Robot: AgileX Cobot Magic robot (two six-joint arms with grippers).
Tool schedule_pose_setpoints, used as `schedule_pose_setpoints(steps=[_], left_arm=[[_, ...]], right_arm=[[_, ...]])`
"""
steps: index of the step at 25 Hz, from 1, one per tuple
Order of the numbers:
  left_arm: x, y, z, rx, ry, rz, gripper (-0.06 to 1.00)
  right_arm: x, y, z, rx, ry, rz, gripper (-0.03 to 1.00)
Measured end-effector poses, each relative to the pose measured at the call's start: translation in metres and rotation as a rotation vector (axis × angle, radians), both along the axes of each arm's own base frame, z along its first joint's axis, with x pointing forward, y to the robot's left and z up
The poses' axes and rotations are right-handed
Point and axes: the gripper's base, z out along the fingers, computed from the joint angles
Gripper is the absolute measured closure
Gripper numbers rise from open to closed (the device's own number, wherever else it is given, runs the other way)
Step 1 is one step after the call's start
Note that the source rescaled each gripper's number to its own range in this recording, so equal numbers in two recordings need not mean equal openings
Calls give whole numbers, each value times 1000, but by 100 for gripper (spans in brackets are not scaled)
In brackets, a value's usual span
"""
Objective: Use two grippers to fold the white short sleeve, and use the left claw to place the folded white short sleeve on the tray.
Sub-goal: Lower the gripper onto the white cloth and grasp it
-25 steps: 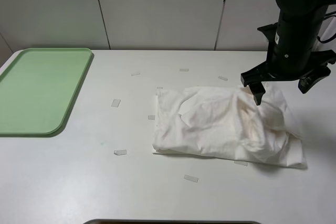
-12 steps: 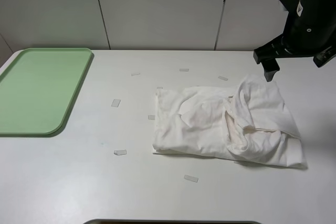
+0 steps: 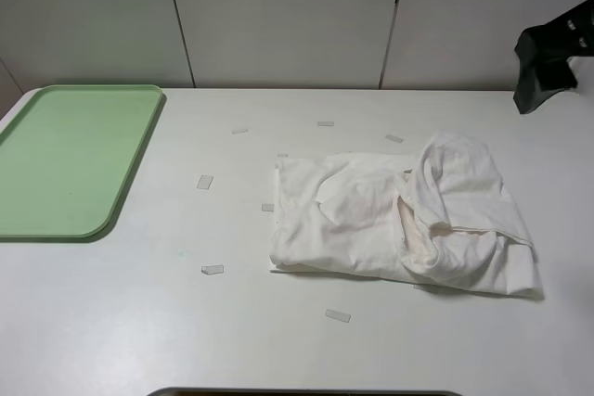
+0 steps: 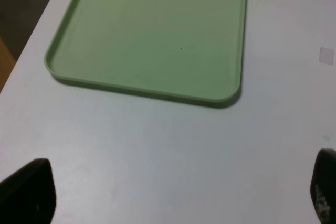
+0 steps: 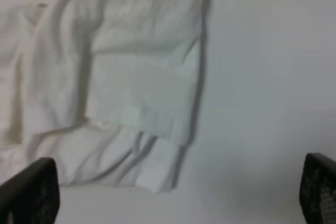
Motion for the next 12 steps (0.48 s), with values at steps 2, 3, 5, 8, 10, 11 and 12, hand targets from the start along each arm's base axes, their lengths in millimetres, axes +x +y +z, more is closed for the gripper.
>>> schedule_pose_setpoints(steps=[2,3,5,8,10,11,12], left_arm=[[0,0,0,0,0,0,-3],[0,0,0,0,0,0,-3],[0,0,0,0,0,0,-3],[0,0,0,0,0,0,-3],[0,0,0,0,0,0,-3],[0,0,0,0,0,0,-3],[0,0,0,0,0,0,-3]], right_arm=[[-14,-2,14,44,-27,14,-3],[-23,-4,23,76,-50,25,-3],[-40,-7,39,134,-101,47,-3],[-71,-14,50,201,-152,73,-3],[-85,-19,50,214,-171,86,-3],[-92,-21,48,213,-172,97,-3],[-102,-25,45,213,-180,104,-3]])
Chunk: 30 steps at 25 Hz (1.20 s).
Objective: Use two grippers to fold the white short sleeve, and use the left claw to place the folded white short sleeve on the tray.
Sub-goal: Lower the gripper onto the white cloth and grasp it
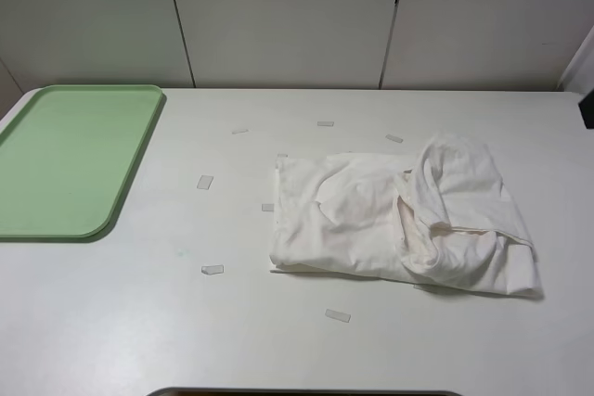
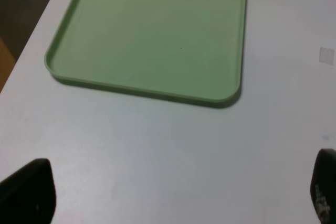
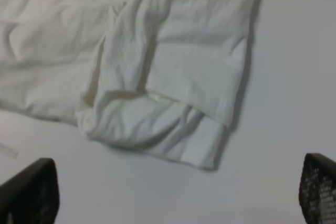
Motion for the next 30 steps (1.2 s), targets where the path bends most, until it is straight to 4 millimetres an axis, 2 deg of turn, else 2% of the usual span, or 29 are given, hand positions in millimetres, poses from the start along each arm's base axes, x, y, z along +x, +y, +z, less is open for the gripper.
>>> schedule_pose_setpoints(steps=[10,16,27,30], left_arm=[[0,0,0,0,0,0,-3],[0,0,0,0,0,0,-3],[0,0,0,0,0,0,-3],[0,0,0,0,0,0,-3]], right_arm=[[-60,-23,-24,26,-68,19,-3],[-95,-37,-48,52,-128,20,-3],[-129,-53,-86,88,-340,-169,-3],[-141,-56,-85,103,-457,-209,-3]])
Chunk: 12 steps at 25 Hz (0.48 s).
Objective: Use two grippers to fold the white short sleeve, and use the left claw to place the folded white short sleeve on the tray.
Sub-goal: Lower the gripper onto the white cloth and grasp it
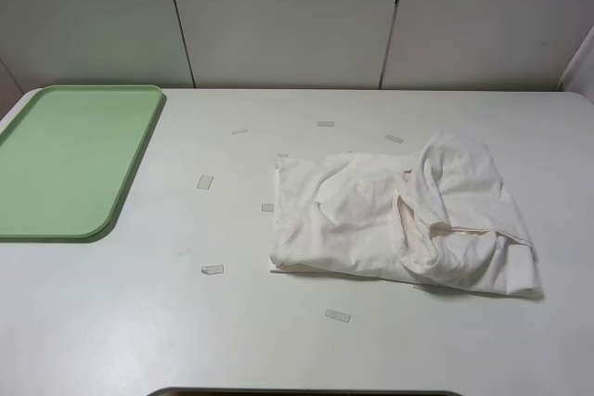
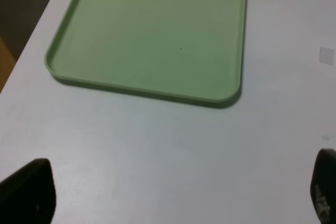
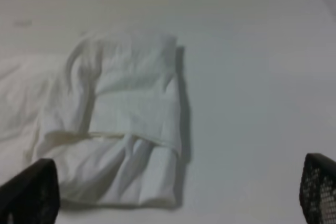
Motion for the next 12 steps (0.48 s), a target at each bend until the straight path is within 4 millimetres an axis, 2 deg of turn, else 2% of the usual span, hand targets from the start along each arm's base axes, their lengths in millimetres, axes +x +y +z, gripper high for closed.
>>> schedule_pose_setpoints(steps=[3,12], left_arm=[[0,0,0,0,0,0,-3],[0,0,0,0,0,0,-3]], right_arm=[[-9,-1,-4,4,-88,-43,-3],[-9,-2,-4,-2,-100,-50,-3]])
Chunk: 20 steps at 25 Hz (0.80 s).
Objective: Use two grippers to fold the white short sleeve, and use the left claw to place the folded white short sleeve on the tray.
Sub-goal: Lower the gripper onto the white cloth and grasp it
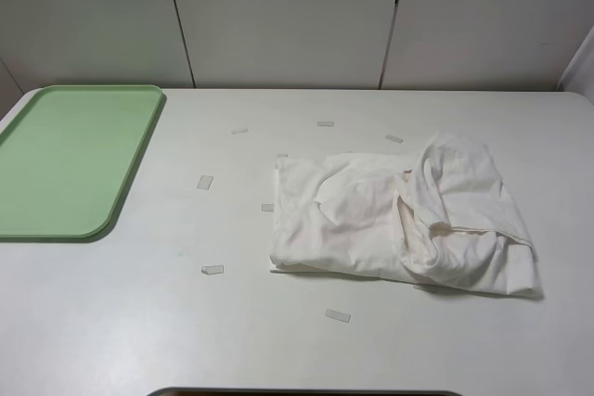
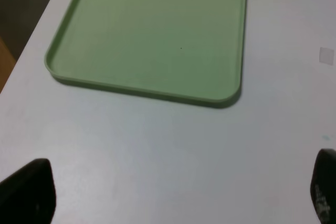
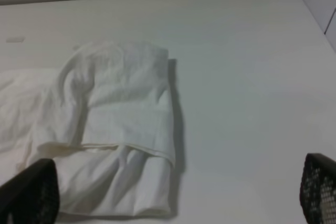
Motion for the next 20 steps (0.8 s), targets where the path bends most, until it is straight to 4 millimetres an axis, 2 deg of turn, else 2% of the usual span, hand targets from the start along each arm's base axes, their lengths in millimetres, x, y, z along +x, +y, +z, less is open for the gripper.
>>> schedule_pose_setpoints(steps=[20], left_arm=[[0,0,0,0,0,0,-3]], right_arm=[[0,0,0,-1,-1,0,-3]])
